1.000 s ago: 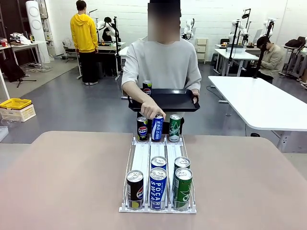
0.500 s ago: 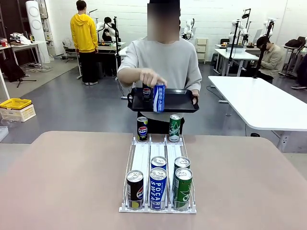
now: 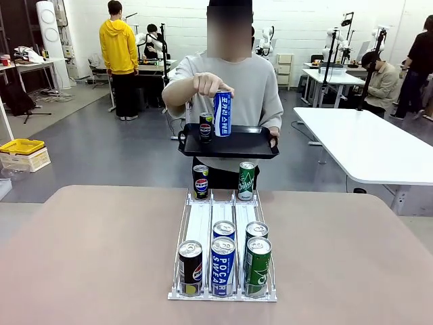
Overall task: Retrieve and hand over the desired beverage to the person.
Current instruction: Pick up another can of the same type that the person held from the Automatic Can Dispenser.
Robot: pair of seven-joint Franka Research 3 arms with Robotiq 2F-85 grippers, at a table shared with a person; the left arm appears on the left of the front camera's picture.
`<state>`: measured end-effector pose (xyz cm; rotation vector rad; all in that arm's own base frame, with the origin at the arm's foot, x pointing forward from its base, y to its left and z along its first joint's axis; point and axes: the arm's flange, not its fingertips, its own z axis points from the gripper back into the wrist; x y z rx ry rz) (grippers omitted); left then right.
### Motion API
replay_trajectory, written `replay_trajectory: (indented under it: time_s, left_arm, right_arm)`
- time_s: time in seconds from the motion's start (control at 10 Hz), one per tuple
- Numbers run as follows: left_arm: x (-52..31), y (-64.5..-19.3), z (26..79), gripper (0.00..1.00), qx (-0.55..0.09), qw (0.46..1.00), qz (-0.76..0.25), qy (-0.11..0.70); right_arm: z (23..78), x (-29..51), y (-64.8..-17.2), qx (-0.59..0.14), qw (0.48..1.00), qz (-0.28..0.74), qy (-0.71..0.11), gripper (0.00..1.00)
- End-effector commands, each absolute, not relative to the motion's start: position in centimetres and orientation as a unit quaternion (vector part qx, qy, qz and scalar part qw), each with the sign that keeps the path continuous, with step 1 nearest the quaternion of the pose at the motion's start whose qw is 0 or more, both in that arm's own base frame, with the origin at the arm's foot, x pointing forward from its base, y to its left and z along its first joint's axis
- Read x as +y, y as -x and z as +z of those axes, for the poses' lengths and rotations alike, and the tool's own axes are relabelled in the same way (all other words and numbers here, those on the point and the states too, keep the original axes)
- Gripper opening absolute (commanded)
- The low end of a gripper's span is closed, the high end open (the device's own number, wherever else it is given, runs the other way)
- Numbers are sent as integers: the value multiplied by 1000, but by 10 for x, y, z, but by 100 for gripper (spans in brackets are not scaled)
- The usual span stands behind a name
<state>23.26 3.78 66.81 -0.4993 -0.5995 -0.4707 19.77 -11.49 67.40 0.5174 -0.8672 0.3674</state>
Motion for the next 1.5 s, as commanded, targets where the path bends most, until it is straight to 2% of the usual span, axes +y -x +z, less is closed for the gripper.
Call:
replay_trajectory:
  time_s: [0.0,1.4]
  left_arm:
    - [37,-231,668,100,-294,895,-233,241]
    - [37,-231,668,100,-294,895,-233,241]
  right_arm:
    - [673,-113,-198,-413,857,179,-252,100]
    - [673,-113,-198,-413,857,179,-252,100]
